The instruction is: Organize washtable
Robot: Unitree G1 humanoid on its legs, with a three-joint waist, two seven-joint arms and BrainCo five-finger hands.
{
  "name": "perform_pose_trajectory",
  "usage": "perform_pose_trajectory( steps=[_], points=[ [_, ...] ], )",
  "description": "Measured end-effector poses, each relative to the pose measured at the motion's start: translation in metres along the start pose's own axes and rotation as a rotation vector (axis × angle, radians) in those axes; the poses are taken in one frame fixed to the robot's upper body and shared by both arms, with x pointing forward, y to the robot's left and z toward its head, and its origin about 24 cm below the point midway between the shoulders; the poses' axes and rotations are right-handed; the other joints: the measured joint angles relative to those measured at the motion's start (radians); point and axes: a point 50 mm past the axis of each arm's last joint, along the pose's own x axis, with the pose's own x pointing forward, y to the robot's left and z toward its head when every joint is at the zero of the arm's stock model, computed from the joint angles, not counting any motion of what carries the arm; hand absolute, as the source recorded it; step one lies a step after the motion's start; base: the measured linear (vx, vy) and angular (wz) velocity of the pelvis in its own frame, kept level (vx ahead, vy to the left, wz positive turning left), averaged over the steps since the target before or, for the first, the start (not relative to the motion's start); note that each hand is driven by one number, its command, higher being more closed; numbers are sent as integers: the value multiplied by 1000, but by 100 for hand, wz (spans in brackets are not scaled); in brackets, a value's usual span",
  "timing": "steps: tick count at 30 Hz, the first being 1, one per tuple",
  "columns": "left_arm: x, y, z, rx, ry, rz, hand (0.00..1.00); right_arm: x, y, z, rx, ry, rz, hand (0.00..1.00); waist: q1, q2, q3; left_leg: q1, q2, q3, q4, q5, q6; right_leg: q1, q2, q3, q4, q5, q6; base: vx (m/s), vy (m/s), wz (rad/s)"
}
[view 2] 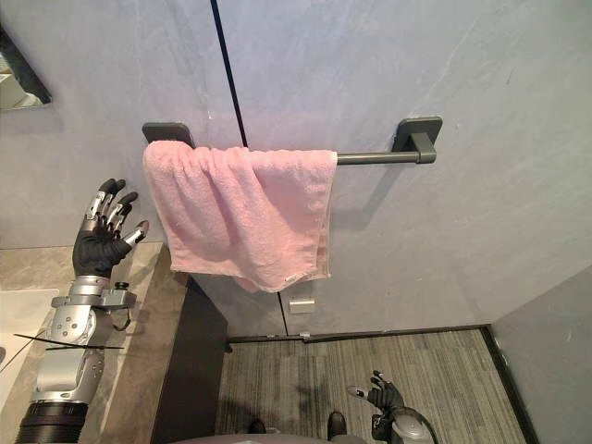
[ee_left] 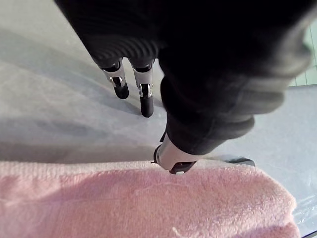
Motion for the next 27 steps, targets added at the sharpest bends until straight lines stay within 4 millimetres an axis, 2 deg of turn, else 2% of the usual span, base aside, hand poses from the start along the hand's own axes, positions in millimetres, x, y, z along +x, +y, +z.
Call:
perform_pose_trajectory(
  steps=[4, 7, 16, 20, 21, 27],
  points=[
    [-3, -10, -14, -16, 73, -53, 0, 0, 0, -1, 1, 4, 1, 0, -7, -5, 3, 0, 0, 20, 1, -1, -1, -11, 0, 21, -1, 4, 7, -46, -1, -16],
    [-3, -12, -24, -19, 129, -76, 0, 0, 1, -1, 1, 4, 2, 0, -27, -12, 8, -6, -1, 30, 1, -1, -2, -16, 0, 30, -2, 8, 10, -21, -5, -10],
    [-1, -10, -36, -14, 187, -61, 0, 0, 1, 1, -15, 0, 4, 0, -49, -17, 15, -15, 1, 62, -1, -5, 6, -37, 7, 64, -9, 21, 2, 11, -3, -10],
    [-2, -14, -40, -18, 203, -72, 0, 0, 1, 4, -23, -16, 5, 0, -45, -17, 18, -26, 0, 73, 0, -7, 6, -53, 7, 76, -9, 25, 5, 2, -3, -9],
    [-2, -14, -41, -19, 207, -70, 100, 0, 2, 5, -23, -22, 6, 0, -47, -18, 19, -26, 1, 76, 1, -7, 6, -53, 7, 78, -8, 25, 5, -17, -5, -4],
    [1, -16, -44, -6, 222, -49, 100, 0, 2, 14, -26, -60, 6, 0, -46, -18, 19, -26, 1, 85, 3, -11, 1, -57, 7, 87, -10, 29, 5, -36, -10, -5]
  ],
)
